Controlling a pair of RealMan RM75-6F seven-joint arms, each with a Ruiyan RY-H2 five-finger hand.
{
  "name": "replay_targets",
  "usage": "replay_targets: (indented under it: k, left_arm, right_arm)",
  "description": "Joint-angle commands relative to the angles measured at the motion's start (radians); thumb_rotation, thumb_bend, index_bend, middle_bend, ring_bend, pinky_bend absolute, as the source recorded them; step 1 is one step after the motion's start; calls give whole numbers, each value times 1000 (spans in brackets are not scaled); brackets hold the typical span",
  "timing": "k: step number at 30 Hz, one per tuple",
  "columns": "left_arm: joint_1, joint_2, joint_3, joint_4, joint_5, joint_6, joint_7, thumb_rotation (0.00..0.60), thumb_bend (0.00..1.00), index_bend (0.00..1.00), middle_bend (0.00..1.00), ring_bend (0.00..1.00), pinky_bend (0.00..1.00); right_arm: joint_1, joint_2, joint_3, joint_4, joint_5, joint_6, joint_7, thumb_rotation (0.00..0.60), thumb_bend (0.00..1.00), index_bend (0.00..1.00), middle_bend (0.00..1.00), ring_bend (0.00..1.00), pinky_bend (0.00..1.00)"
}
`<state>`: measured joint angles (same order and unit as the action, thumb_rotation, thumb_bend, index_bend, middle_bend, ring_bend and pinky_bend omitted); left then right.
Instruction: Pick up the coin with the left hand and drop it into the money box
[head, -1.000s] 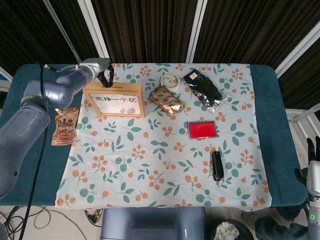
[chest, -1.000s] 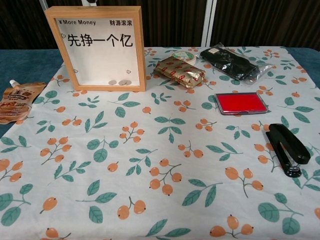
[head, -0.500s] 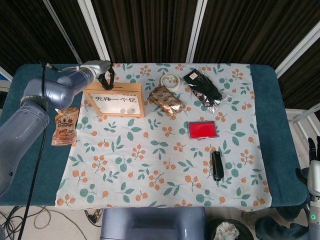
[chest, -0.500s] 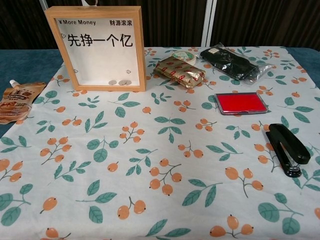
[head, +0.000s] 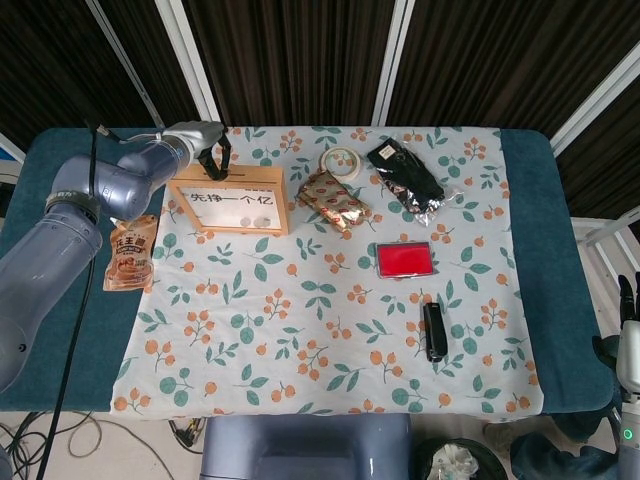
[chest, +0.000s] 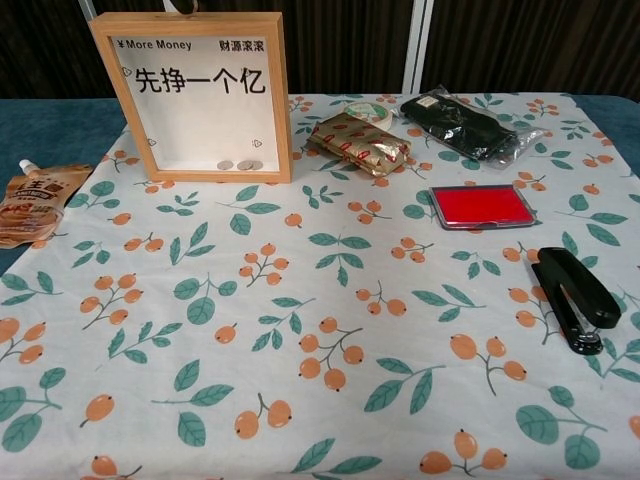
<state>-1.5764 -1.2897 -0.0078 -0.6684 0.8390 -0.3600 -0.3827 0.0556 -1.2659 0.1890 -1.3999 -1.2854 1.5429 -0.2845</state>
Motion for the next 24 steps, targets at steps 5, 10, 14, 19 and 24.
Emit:
replay_targets:
  k: [5, 10, 14, 19, 24]
  left_arm:
    - [4, -3, -19, -5, 37, 2, -16, 600, 672, 600, 6, 0, 0]
    - [5, -10, -23, 1, 62, -3, -27, 600, 646, 587, 4, 0, 0]
    - [7, -15, -30, 6, 80, -4, -37, 600, 626, 581, 4, 0, 0]
    - [8, -19, -38, 7, 99, -3, -43, 600, 599, 572, 3, 0, 0]
    - [10, -23, -48, 7, 116, 0, -49, 600, 569, 563, 1, 0, 0]
  right_arm:
    - [0, -1, 1, 1, 2, 0, -2, 600, 302, 0, 0, 0, 0]
    - [0, 0, 2, 1, 4, 0, -2, 600, 302, 0, 0, 0, 0]
    - [0, 0, 3, 1, 6, 1, -2, 600, 303, 0, 0, 0, 0]
    - [0, 0, 4, 1, 7, 1, -3, 600, 301, 0, 0, 0, 0]
    - [-1, 1, 7, 1, 9, 4, -6, 600, 302, 0, 0, 0, 0]
